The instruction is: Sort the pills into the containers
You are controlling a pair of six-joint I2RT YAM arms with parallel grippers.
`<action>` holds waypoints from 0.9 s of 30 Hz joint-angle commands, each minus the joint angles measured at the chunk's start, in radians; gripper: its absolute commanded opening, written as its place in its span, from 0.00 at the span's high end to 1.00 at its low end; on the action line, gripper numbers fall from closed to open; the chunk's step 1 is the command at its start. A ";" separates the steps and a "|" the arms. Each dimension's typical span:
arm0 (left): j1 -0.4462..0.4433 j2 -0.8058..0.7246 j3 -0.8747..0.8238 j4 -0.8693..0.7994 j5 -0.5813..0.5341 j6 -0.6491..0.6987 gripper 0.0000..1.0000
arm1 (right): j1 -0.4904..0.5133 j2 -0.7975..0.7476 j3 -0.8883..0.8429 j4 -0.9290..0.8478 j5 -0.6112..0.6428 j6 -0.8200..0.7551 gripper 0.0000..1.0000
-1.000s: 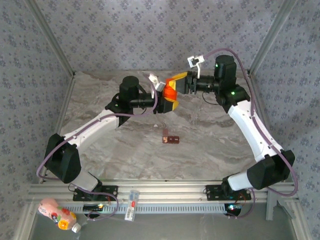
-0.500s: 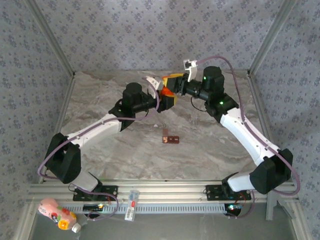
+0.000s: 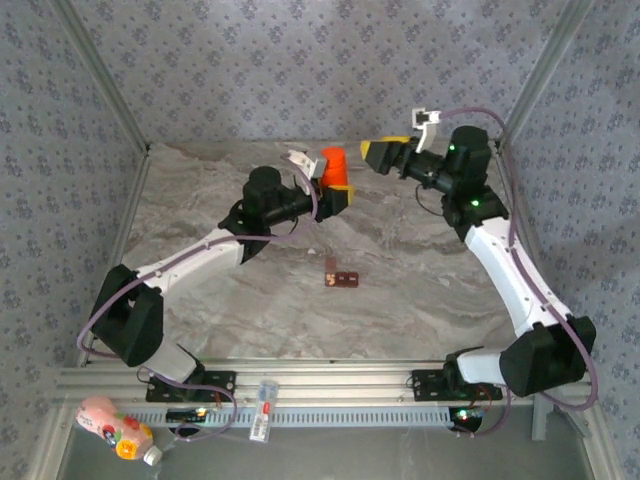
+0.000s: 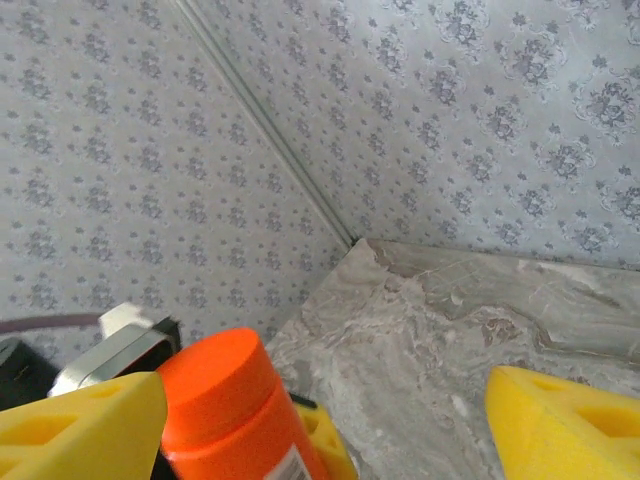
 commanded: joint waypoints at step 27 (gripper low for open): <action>0.026 -0.002 0.154 -0.134 0.445 0.059 1.00 | 0.098 0.136 0.225 -0.265 -0.360 -0.210 0.53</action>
